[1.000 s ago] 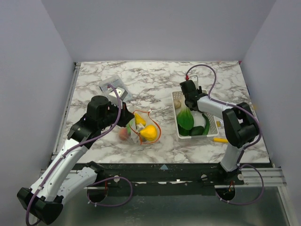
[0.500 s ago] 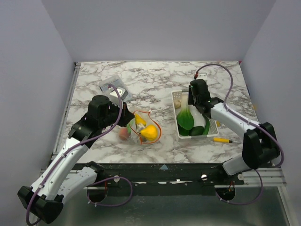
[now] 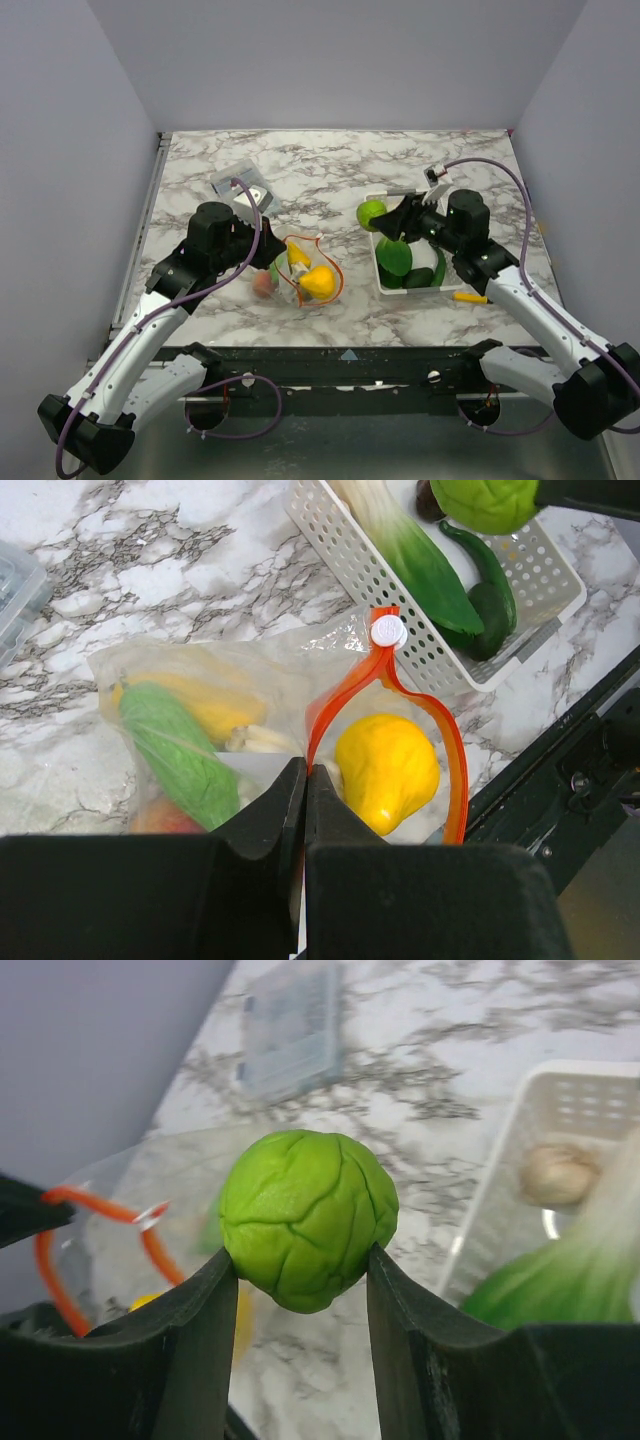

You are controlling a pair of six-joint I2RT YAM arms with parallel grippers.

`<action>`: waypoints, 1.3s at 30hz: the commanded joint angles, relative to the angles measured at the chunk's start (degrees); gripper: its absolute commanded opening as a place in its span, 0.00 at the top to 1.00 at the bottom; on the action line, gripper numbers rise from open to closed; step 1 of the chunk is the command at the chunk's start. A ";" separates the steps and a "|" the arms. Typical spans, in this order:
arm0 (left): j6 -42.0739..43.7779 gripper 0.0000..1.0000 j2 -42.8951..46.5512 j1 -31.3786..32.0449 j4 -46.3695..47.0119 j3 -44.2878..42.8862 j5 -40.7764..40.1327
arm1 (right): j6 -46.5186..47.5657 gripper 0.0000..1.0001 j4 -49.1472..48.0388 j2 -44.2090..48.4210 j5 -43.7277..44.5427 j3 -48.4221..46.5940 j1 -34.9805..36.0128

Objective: Place the food in the zip-top bag and seal the zipper
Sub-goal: Pick up the fake fruit from the bin, then place the fake fruit in the zipper food storage bag.

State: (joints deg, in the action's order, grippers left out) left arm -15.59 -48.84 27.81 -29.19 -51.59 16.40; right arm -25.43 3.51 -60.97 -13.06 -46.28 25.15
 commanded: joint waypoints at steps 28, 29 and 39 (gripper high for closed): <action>1.05 1.00 1.44 -0.77 1.22 0.62 0.78 | -10.52 0.32 -4.79 -19.55 6.08 -13.08 29.16; 1.09 1.00 1.47 -0.75 1.17 0.62 0.66 | -10.73 0.27 -4.14 -19.54 6.15 -13.45 29.37; 1.18 1.00 1.77 -0.85 1.16 0.68 0.31 | -11.16 0.20 12.74 -11.59 15.04 -13.20 29.37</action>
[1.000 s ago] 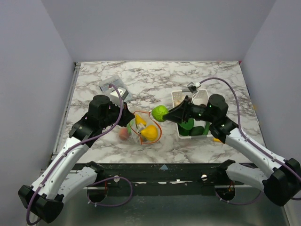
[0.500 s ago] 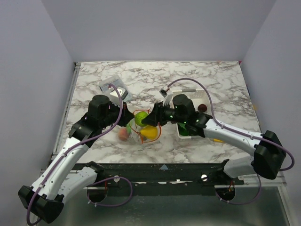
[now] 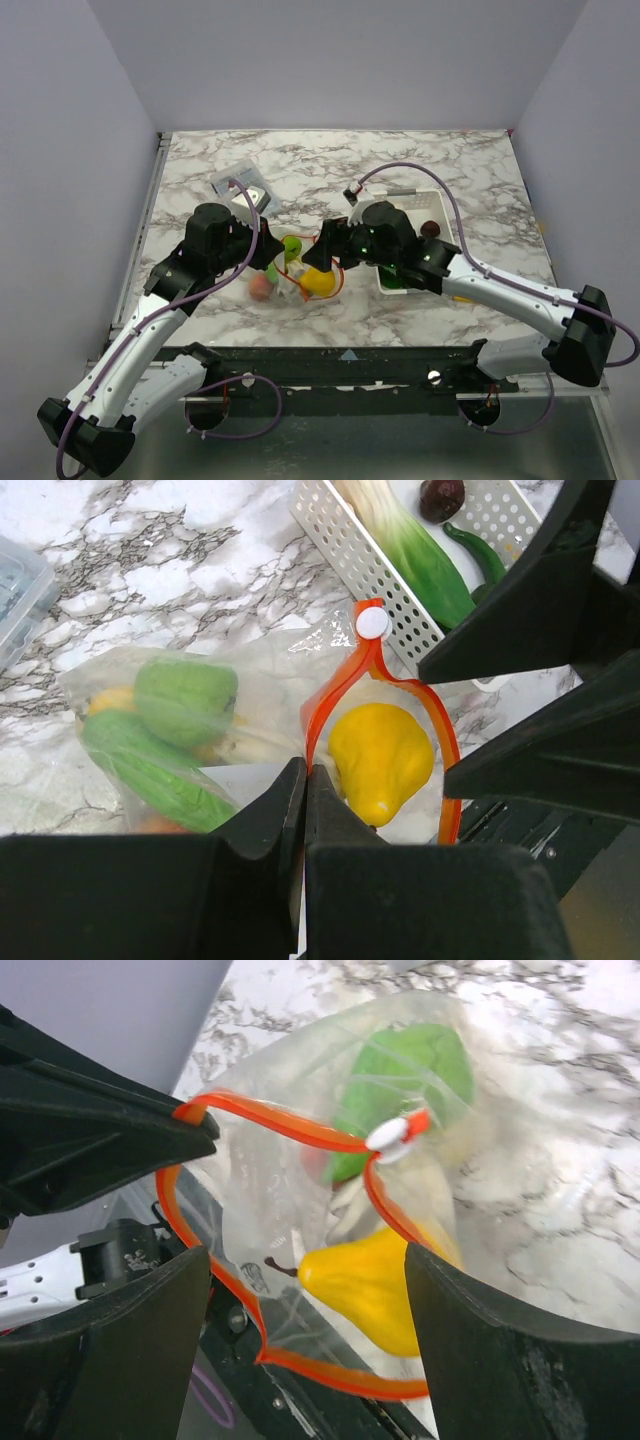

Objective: Place the food in the zip-top bag and seal the zipper
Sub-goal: Place the fake fruit in the zipper food storage bag, then adjust the zipper food storage bag at the center of the board.

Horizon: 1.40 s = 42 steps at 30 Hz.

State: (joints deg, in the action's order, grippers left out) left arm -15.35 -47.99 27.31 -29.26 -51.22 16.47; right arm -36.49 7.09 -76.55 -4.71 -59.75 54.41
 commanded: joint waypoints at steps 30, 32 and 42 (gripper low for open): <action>-0.84 1.00 3.44 -0.34 -5.07 -5.93 -1.70 | -4.64 1.00 -2.58 2.67 -3.81 1.09 0.16; -1.27 1.00 4.96 -0.33 -7.58 -7.57 -5.53 | -4.18 1.00 -1.28 1.70 -3.13 -0.23 0.08; -0.61 1.00 2.45 -0.47 -7.33 -2.40 -10.97 | -3.00 1.00 -0.33 -1.66 -3.05 -1.47 0.10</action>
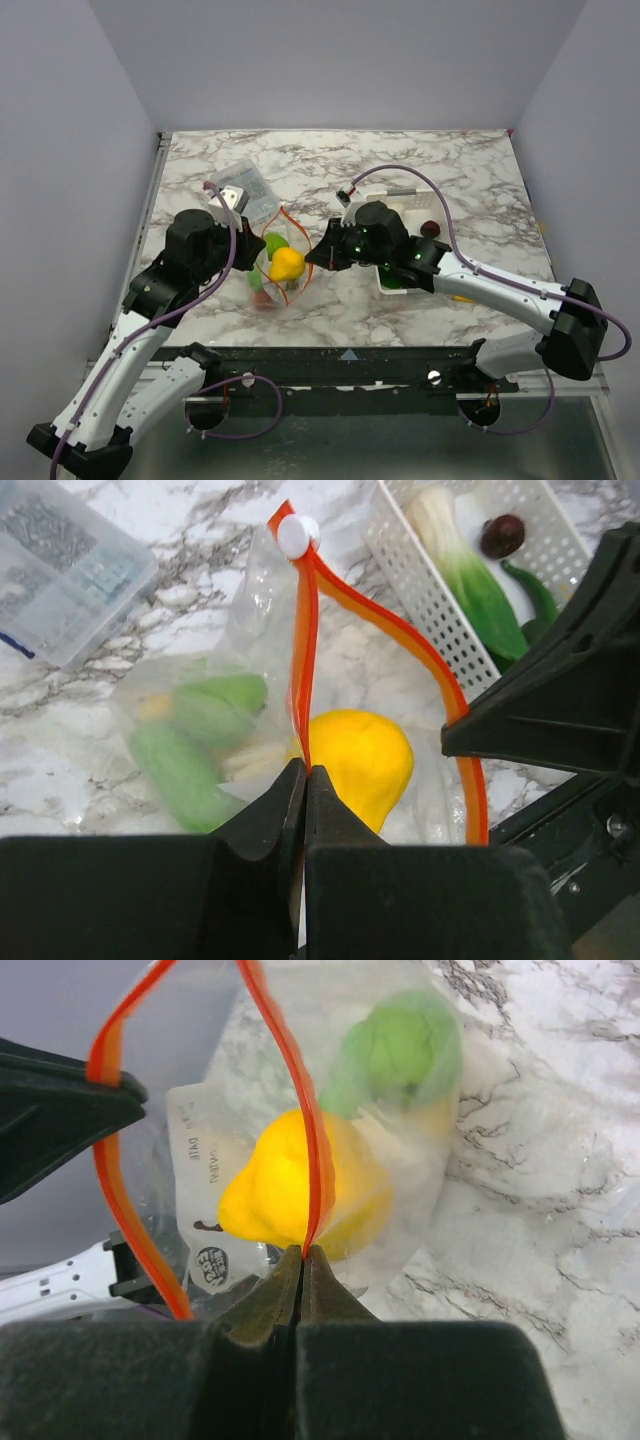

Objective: Place the food in the zip-top bag and seal the zipper
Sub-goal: Adjust the zipper food storage bag at the center of the board, then pick up the fake vegetable from the bin.

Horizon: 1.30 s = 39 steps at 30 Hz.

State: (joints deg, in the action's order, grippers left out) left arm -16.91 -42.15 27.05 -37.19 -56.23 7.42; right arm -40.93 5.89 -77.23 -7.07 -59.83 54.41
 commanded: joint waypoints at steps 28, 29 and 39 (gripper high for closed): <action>1.96 1.00 1.37 -2.50 8.99 7.97 -2.98 | 6.37 0.67 10.81 2.50 10.76 -5.03 0.10; 1.96 1.00 1.37 -2.53 9.08 8.06 -2.69 | 7.12 0.63 12.29 3.82 12.53 -4.95 0.10; 1.71 1.00 1.63 -3.39 9.45 8.06 -0.74 | 5.63 0.34 27.78 15.66 41.99 -0.75 -0.20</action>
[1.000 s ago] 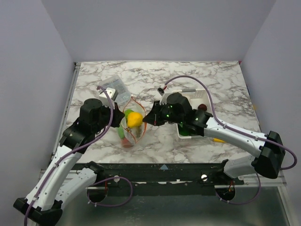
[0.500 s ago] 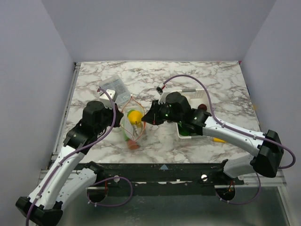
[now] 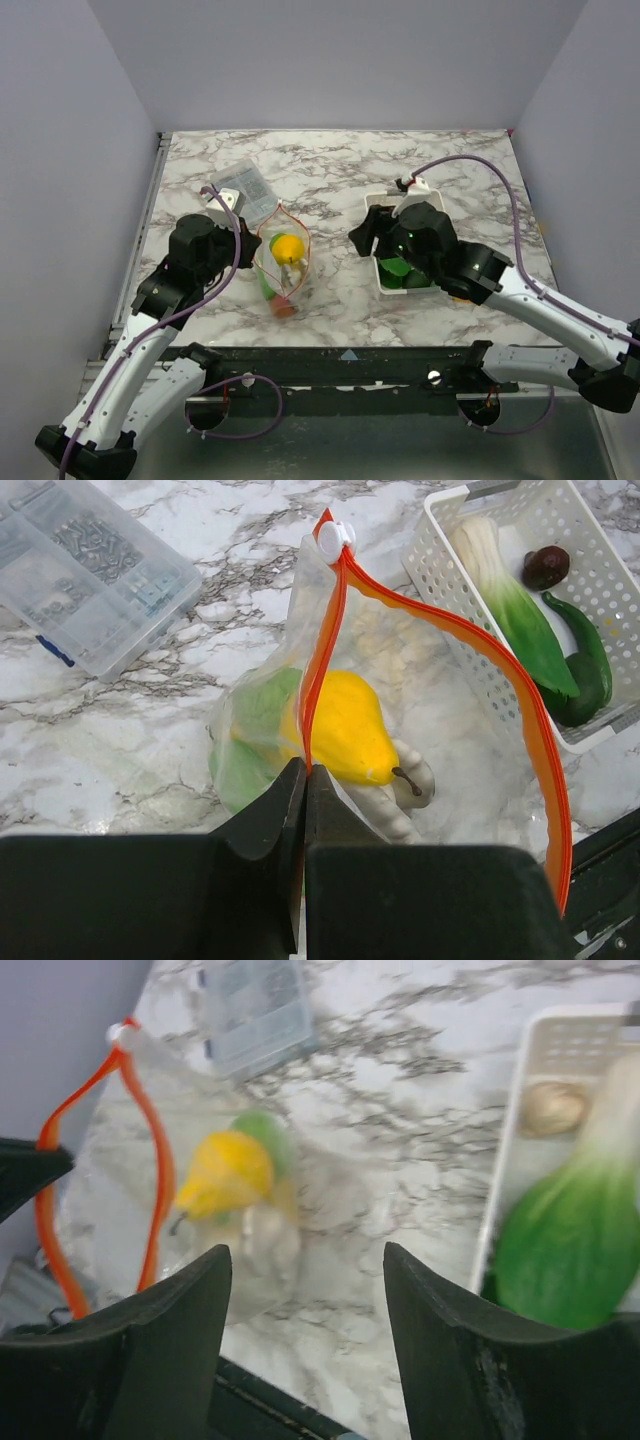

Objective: Place the food in the zip-top bag and seal the zipper
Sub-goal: Pick up the fake vegetable from the bin.

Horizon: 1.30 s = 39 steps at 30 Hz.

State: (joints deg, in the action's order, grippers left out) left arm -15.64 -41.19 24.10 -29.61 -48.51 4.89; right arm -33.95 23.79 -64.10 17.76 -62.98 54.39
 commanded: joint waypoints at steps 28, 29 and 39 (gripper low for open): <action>0.21 1.00 2.37 -0.45 1.70 0.96 4.20 | -12.55 0.51 8.16 -14.35 15.79 19.38 -29.87; 0.26 1.00 2.28 -0.50 1.67 0.96 4.17 | -12.33 0.53 7.96 -15.16 15.92 19.31 -29.88; 0.17 1.00 1.73 -0.54 1.89 0.96 4.61 | -9.82 0.62 6.52 -23.15 14.83 17.56 -29.87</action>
State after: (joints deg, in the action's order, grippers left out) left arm -15.66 -39.64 23.94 -29.34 -47.77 7.79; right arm -44.05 32.40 -83.72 33.54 -44.36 24.43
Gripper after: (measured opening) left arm 0.011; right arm 0.379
